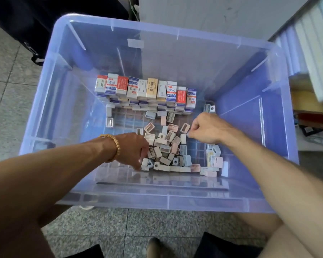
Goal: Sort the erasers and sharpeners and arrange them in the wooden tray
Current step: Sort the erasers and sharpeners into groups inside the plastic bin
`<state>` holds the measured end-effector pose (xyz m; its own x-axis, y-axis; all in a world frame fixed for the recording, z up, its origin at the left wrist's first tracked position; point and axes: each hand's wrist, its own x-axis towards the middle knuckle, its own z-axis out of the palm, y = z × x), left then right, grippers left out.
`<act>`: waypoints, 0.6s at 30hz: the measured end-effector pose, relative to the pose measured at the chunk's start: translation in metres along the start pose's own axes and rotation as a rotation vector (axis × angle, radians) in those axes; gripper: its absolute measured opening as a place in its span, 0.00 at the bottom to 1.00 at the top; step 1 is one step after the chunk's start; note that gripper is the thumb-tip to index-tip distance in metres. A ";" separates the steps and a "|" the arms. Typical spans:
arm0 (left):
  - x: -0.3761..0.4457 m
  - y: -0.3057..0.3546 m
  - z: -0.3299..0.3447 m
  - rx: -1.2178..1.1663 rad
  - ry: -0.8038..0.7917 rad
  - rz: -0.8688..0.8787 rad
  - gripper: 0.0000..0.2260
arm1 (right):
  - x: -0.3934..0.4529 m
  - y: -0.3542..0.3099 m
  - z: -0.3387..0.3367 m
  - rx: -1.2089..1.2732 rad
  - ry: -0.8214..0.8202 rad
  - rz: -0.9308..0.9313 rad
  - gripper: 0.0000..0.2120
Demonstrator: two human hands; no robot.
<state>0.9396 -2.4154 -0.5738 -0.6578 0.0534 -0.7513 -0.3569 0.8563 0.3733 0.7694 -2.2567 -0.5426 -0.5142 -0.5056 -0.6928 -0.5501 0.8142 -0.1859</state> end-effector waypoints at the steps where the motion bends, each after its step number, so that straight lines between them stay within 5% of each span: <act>1: 0.000 0.002 0.002 -0.033 -0.061 0.007 0.15 | -0.003 0.001 0.002 0.011 -0.013 -0.018 0.09; 10: 0.005 0.011 0.003 -0.102 -0.254 0.028 0.26 | -0.022 0.010 0.021 -0.154 -0.268 -0.093 0.16; 18: 0.004 0.010 -0.002 -0.074 -0.261 0.018 0.23 | -0.010 0.010 0.032 -0.256 -0.437 -0.072 0.20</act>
<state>0.9327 -2.4075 -0.5719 -0.4744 0.2072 -0.8556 -0.4007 0.8145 0.4195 0.7902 -2.2339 -0.5596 -0.1756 -0.3469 -0.9213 -0.7455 0.6580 -0.1057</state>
